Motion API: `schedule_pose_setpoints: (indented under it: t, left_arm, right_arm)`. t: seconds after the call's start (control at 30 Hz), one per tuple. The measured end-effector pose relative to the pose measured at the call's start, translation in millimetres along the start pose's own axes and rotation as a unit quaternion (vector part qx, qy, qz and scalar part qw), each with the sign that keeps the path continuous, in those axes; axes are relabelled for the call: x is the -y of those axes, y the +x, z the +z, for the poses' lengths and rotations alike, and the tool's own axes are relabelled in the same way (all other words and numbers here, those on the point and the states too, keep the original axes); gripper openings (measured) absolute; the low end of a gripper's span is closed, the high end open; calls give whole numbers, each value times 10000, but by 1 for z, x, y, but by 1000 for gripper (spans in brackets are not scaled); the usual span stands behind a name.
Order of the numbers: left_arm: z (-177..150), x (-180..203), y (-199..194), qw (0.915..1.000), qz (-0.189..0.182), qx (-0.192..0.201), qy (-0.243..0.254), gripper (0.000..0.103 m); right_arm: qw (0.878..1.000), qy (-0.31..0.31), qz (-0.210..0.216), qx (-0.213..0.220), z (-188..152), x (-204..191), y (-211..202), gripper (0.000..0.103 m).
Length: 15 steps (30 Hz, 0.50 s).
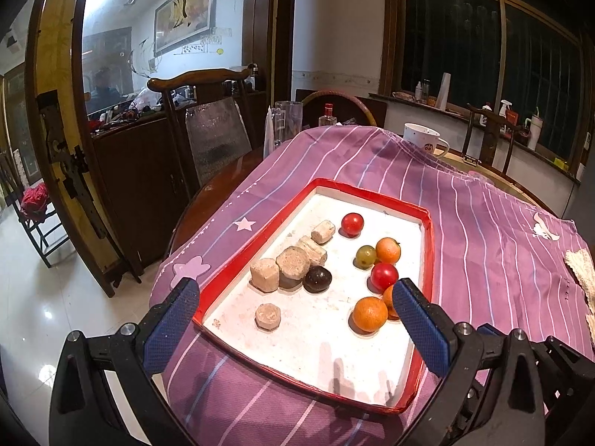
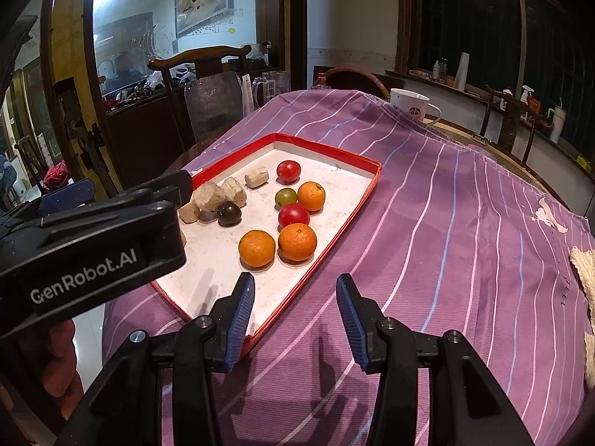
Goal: Organize fruits
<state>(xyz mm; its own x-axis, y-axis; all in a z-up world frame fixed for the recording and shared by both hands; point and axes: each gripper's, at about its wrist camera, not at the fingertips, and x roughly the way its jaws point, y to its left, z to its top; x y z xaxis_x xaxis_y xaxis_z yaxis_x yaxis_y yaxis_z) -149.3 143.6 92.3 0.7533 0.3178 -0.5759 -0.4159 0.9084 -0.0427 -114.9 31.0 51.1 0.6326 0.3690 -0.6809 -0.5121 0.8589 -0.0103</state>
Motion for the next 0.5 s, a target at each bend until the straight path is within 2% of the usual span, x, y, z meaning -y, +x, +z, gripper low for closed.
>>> schedule_pose_setpoints:
  t: [0.5]
  left_arm:
    - [-4,2,5,10000,-3,-21,-4,103]
  right_arm:
    - [10000,-14,39,-37,-1,-1,4,50]
